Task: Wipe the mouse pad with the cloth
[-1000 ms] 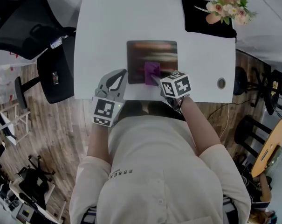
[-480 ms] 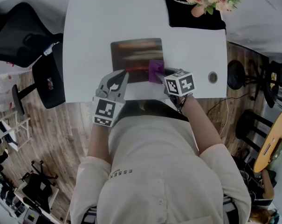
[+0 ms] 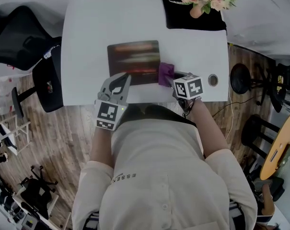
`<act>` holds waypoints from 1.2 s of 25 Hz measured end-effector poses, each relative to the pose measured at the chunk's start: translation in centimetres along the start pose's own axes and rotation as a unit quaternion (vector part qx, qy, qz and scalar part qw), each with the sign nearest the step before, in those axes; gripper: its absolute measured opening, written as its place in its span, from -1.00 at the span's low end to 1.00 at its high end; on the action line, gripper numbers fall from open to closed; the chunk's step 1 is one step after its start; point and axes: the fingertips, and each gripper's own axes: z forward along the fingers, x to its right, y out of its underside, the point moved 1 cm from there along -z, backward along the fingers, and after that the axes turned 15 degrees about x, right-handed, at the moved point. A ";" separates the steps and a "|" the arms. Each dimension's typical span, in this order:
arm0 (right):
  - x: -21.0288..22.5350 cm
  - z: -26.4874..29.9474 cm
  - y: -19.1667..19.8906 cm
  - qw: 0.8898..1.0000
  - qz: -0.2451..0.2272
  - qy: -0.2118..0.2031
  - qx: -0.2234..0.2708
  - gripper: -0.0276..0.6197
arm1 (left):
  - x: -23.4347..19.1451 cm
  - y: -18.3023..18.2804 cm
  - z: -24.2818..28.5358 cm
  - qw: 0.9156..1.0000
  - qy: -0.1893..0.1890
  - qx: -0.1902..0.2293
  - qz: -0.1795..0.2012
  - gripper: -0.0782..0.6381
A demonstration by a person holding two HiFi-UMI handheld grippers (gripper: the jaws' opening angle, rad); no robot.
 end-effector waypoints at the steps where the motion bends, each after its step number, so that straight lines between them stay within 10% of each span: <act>1: 0.4 -0.3 0.1 1.000 -0.002 0.005 -0.003 -0.62 | 0.1 -0.3 0.0 1.000 -0.001 0.003 0.000 -0.78; 14: -3.6 -3.5 -9.4 0.985 -0.113 -0.017 0.131 -0.62 | -2.1 -7.1 0.5 0.998 -0.015 0.023 0.063 -0.78; 30: -11.4 -12.2 -24.3 0.884 -0.208 0.007 0.418 -0.62 | -7.5 -17.0 -2.4 0.988 -0.056 0.099 0.102 -0.78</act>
